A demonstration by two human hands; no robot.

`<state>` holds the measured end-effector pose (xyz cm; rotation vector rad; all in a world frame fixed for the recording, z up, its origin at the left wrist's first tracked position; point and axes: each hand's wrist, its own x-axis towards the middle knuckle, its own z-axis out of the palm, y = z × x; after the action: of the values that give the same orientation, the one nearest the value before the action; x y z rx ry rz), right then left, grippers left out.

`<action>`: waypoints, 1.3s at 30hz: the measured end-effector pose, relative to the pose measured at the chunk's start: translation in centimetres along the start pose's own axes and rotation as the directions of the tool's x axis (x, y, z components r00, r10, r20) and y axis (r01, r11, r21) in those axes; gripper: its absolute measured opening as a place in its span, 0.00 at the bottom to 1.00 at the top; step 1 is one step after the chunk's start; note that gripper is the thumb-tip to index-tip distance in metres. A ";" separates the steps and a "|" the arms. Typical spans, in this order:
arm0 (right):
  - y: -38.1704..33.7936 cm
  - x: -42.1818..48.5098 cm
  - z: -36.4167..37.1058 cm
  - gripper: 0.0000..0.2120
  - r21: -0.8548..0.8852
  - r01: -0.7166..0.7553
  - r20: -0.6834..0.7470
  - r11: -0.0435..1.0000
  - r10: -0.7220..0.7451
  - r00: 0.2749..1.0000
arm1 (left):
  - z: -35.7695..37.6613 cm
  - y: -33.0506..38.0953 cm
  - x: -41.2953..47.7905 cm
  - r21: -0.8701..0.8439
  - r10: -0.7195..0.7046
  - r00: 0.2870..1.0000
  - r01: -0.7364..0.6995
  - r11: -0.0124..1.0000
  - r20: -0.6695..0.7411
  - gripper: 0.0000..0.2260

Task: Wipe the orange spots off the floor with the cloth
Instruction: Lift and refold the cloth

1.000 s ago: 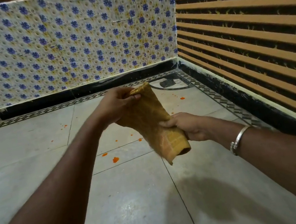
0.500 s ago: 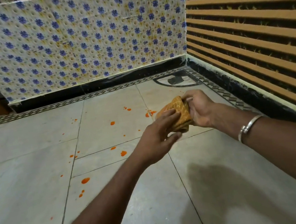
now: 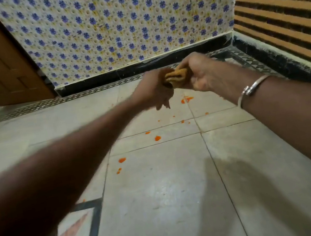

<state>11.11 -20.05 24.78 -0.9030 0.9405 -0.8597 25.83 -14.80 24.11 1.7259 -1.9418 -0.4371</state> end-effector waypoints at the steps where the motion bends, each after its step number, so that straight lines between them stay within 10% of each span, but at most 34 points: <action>1: -0.2 0.1 0.4 0.12 -0.001 -0.012 0.032 1.000 0.012 0.999 | -2.0 -0.1 0.1 0.035 -0.022 0.997 0.019 0.999 0.077 0.12; 10: -0.9 0.8 8.5 0.13 -0.053 -0.084 0.251 0.995 0.095 0.963 | -10.9 -3.5 -1.6 0.187 -0.274 0.954 0.248 0.951 0.124 0.12; 31: 16.2 9.4 19.1 0.04 -0.170 -0.240 -0.023 0.956 0.240 0.971 | -5.8 -27.9 -8.5 -0.303 -0.373 0.927 0.364 0.881 0.030 0.06; 35: 22.2 10.9 17.5 0.18 -0.765 0.044 0.011 0.642 -0.055 0.998 | -5.5 -30.6 -8.0 -0.206 -0.368 0.929 0.354 0.912 -0.029 0.06; 39: 29.6 12.2 14.3 0.26 -0.944 0.129 0.139 0.303 0.012 0.990 | -1.3 -33.0 -10.0 -0.057 -0.307 0.949 0.303 0.951 -0.077 0.14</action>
<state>34.46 -16.52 -1.15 -2.0388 1.3310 -0.1653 54.43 -9.58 5.56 1.9900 -1.5971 -0.5022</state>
